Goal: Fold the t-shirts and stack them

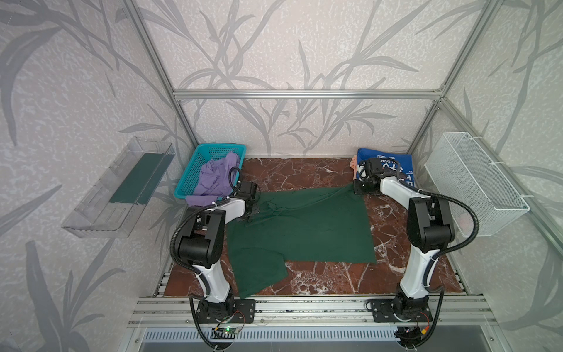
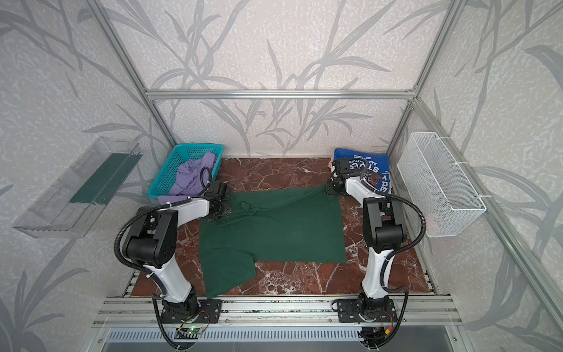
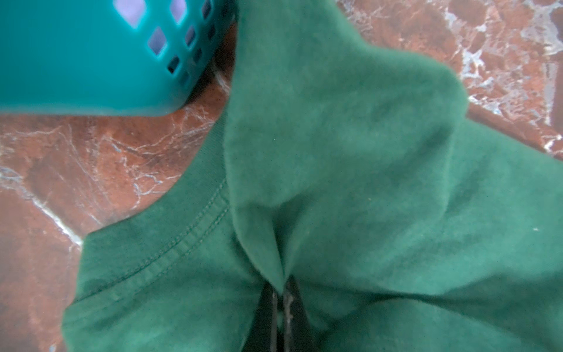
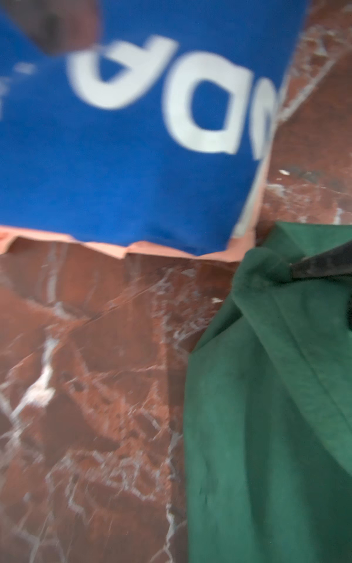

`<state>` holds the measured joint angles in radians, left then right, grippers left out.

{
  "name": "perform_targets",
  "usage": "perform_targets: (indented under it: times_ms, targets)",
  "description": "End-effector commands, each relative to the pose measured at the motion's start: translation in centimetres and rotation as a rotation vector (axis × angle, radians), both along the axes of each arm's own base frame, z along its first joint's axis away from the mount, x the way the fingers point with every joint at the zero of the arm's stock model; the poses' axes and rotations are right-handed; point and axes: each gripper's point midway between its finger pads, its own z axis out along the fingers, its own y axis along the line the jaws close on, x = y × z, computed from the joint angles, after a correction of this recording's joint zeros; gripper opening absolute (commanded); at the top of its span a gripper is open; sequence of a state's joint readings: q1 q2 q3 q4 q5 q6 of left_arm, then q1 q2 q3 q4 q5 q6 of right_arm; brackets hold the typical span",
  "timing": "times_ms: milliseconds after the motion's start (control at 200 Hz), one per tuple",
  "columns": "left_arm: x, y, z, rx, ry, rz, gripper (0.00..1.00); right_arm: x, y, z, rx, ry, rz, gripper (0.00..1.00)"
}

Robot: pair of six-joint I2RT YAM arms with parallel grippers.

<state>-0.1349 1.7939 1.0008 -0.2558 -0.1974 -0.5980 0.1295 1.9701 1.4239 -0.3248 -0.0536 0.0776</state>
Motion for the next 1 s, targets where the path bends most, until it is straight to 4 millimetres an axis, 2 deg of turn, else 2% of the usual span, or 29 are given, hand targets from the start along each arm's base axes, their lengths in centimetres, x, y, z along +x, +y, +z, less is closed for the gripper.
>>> perform_targets:
  times_ms: [0,100,190,260,360,525,575,620,710,820,935,995]
  targets:
    - [-0.8,0.6,0.0,0.006,0.013,0.000,0.03,3.5,1.9,2.7,-0.040,-0.187,0.136,0.11]
    - [-0.8,0.2,0.0,-0.011,0.008,-0.008,0.02,5.2,3.3,3.2,-0.100,-0.261,0.232,0.09]
    - [-0.6,-0.2,0.1,-0.029,-0.002,-0.016,0.02,6.9,3.4,3.1,-0.164,-0.290,0.255,0.05]
    - [-0.5,-0.4,0.1,-0.039,-0.004,-0.020,0.02,7.5,3.3,3.0,-0.194,-0.313,0.264,0.04]
    - [-0.5,-0.8,0.3,-0.051,-0.010,-0.025,0.03,7.0,2.9,3.6,-0.217,-0.364,0.256,0.03]
    - [-0.7,-1.5,0.6,-0.071,-0.023,-0.040,0.02,4.3,1.4,4.2,-0.256,-0.450,0.204,0.04]
    - [-0.8,-1.7,0.5,-0.074,-0.021,-0.046,0.02,3.6,0.8,4.0,-0.268,-0.459,0.176,0.11]
    - [-0.9,-1.9,0.4,-0.075,-0.016,-0.051,0.02,2.9,0.0,3.6,-0.282,-0.459,0.140,0.22]
    - [-1.2,-1.9,0.2,-0.075,-0.009,-0.050,0.02,1.8,-1.3,2.6,-0.296,-0.443,0.076,0.28]
    - [-1.6,-1.8,0.3,-0.074,-0.011,-0.049,0.02,0.5,-2.8,1.9,-0.267,-0.391,0.012,0.54]
    - [-1.8,-1.7,0.7,-0.065,-0.019,-0.049,0.03,-1.1,-4.5,3.0,-0.201,-0.402,-0.105,0.58]
    - [-1.9,-1.7,0.7,-0.066,-0.020,-0.049,0.03,-2.0,-4.7,3.5,-0.165,-0.403,-0.140,0.60]
